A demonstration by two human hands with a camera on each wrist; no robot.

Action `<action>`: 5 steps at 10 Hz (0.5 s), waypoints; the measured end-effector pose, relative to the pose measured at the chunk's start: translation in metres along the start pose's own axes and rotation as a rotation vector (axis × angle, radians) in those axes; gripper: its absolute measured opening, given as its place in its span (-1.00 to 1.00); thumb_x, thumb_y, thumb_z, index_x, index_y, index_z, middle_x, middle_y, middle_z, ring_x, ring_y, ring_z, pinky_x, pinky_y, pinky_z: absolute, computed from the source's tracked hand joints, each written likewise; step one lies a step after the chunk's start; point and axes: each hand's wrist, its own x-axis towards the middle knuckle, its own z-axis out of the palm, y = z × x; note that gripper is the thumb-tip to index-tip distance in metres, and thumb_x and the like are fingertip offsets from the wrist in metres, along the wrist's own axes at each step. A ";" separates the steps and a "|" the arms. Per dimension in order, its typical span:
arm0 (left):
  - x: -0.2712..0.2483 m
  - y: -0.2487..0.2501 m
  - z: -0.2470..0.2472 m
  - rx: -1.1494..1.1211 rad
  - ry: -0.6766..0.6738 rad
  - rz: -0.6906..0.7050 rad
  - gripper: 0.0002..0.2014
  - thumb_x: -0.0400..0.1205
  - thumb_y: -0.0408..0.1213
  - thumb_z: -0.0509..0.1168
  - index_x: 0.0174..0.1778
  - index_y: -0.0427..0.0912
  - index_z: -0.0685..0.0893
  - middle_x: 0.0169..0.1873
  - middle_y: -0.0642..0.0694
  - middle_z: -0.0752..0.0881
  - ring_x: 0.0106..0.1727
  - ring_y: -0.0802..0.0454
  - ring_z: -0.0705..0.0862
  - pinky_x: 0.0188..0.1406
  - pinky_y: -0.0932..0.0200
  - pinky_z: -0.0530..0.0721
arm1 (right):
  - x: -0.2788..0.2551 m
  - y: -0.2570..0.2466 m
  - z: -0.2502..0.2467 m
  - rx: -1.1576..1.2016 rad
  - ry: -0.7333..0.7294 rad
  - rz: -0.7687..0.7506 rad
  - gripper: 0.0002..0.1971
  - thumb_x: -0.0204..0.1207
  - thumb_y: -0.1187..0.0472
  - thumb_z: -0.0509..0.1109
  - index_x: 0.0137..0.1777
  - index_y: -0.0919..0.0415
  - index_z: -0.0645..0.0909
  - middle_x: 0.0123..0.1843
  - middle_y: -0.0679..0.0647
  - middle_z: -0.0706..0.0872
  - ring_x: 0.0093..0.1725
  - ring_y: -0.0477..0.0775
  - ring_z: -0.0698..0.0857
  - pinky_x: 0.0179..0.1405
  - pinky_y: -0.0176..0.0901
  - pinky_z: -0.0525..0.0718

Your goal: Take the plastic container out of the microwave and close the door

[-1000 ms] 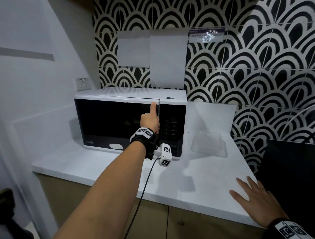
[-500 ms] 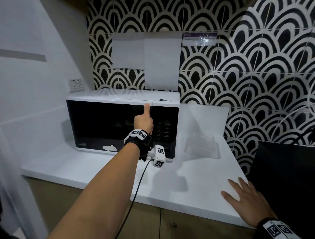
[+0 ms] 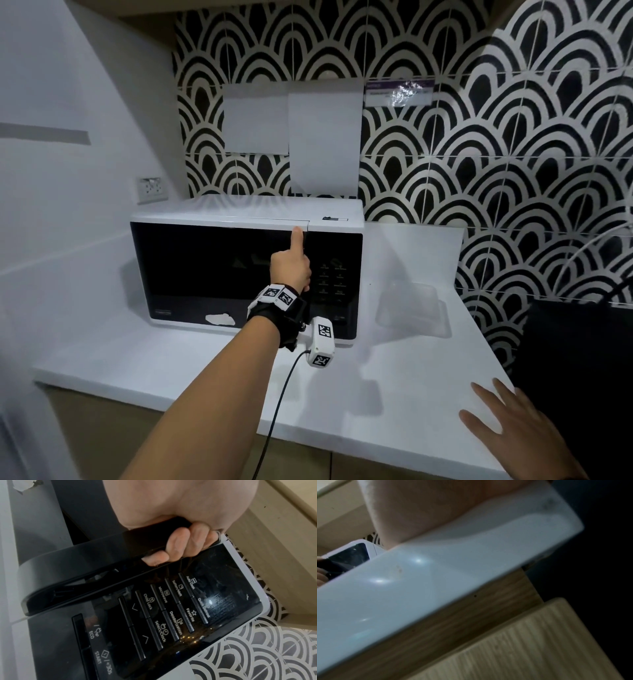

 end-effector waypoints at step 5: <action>-0.003 0.083 -0.033 1.080 0.023 0.179 -0.28 0.67 0.42 -0.09 -0.41 -0.14 0.57 -0.39 -0.03 0.69 -0.30 -0.11 0.61 -0.21 0.03 0.51 | 0.045 -0.059 -0.085 0.460 0.065 -0.226 -0.14 0.21 -0.71 -0.22 0.53 -0.50 0.26 0.69 -0.29 0.22 0.70 -0.09 0.16 0.66 0.06 0.09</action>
